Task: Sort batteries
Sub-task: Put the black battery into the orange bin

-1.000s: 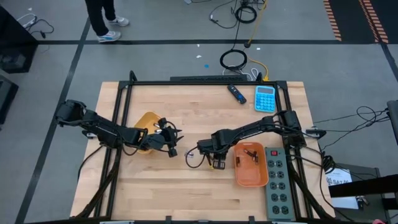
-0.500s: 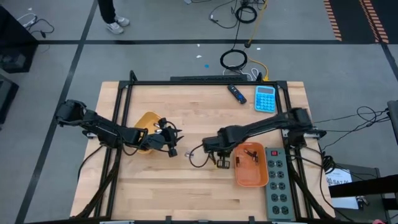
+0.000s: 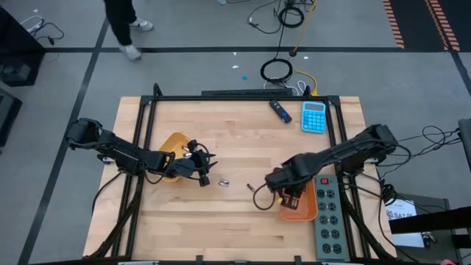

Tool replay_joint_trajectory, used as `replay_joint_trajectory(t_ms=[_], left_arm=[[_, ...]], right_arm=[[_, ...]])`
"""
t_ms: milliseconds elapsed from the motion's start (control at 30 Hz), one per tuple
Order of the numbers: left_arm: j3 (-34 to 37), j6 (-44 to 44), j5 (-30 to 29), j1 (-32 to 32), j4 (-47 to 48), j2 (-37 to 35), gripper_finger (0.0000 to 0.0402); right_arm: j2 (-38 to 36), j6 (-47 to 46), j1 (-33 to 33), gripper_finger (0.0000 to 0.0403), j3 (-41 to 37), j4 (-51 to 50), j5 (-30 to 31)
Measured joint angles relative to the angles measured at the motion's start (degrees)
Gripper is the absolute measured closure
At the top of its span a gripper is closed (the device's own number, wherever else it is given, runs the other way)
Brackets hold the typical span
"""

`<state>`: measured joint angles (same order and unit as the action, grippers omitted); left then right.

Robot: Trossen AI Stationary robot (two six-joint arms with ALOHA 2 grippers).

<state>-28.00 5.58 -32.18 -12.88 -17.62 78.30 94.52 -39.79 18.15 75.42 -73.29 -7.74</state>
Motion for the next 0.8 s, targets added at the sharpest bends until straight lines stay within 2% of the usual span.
replay_joint_trajectory(t_ms=[100,167,333,400,533,667,800], left_arm=[[-0.01,0.00,0.09,0.00,-0.40,0.00,0.0263],[-0.01,-0.24,0.19,0.02,-0.94,0.00,0.0263],[-0.01,-1.49,0.23,0.42,-2.14,0.00,0.0263],[-0.01,-1.55,0.23,0.55,-2.15,0.00,0.0263],[-0.01,-1.55,0.26,0.53,-2.19,0.00,0.0263],[-0.01,-1.55,0.28,0.49,-2.07,0.00,0.0263],[-0.01,-1.54,0.30,0.48,-1.88,0.00,0.0263]], right_arm=[[0.14,-1.13,0.01,0.0272,0.25,0.27,-0.34],[0.17,-1.41,-0.50,0.0253,1.09,1.17,1.66],[0.99,3.11,-1.10,0.0237,1.60,16.82,14.47],[2.16,4.97,-1.74,0.0238,1.60,22.76,17.39],[5.47,8.71,-3.29,0.0243,1.60,29.15,17.81],[9.20,10.10,-5.02,0.0242,1.60,31.75,12.20],[12.96,12.53,-5.75,0.0237,1.57,32.73,11.90]])
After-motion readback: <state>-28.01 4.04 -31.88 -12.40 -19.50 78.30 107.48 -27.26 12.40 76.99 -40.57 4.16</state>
